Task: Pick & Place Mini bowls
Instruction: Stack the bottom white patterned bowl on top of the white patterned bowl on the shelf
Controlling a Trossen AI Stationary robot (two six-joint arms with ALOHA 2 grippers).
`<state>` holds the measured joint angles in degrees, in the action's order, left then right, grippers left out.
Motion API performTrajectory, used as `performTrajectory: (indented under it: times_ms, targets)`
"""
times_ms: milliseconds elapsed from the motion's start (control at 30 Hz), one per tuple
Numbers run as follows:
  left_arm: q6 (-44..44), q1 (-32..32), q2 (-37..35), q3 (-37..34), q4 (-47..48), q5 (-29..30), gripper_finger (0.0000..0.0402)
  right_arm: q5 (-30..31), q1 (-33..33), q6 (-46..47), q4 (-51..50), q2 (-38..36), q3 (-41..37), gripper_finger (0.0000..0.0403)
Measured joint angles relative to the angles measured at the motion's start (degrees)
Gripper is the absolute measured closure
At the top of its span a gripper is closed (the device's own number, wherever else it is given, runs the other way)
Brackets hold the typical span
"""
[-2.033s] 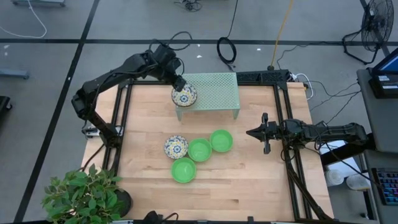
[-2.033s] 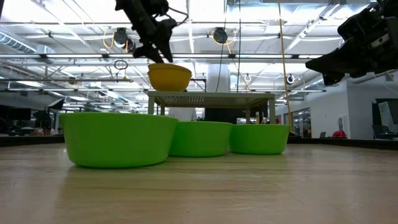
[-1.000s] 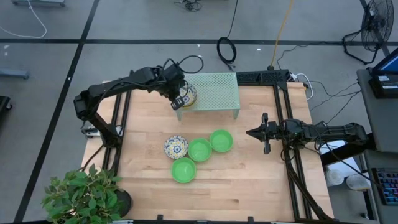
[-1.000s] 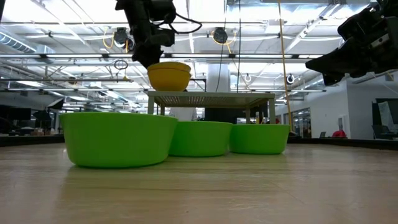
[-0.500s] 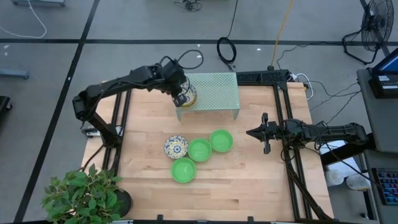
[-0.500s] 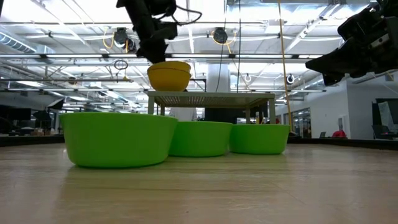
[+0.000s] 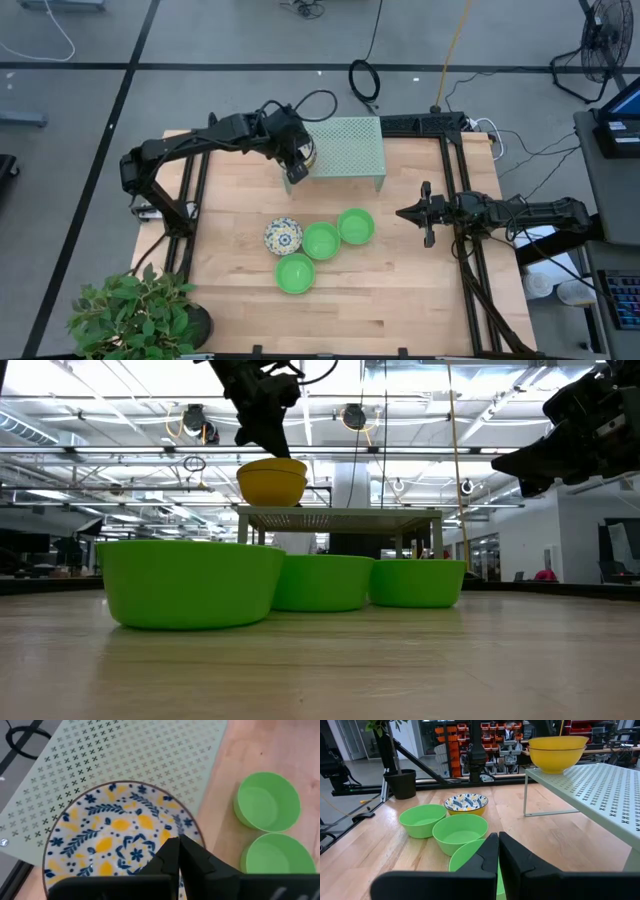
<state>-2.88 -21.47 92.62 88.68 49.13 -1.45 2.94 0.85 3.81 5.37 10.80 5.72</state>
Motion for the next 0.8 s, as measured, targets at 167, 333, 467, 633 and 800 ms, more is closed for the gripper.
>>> performTrajectory:
  times_ms: [167,333,467,633,800]
  targets:
    - [-0.2,0.5,0.1,0.0,0.4,0.0,0.0377,0.0,0.0,0.0,0.0,0.0,0.0,0.0403]
    - [-0.2,0.6,0.0,0.0,0.4,0.0,0.0382,0.0,0.0,0.0,0.0,0.0,0.0,0.0403]
    - [-0.7,0.6,0.0,0.0,0.4,0.0,0.0398,0.0,0.0,0.0,0.0,0.0,0.0,0.0403]
    - [-0.8,0.8,0.0,0.0,0.4,0.0,0.0382,0.0,0.0,0.0,0.0,0.0,0.0,0.0403]
    - [-0.9,1.4,0.0,0.0,0.7,0.0,0.0379,0.0,0.0,0.0,0.0,0.0,0.0,0.0403]
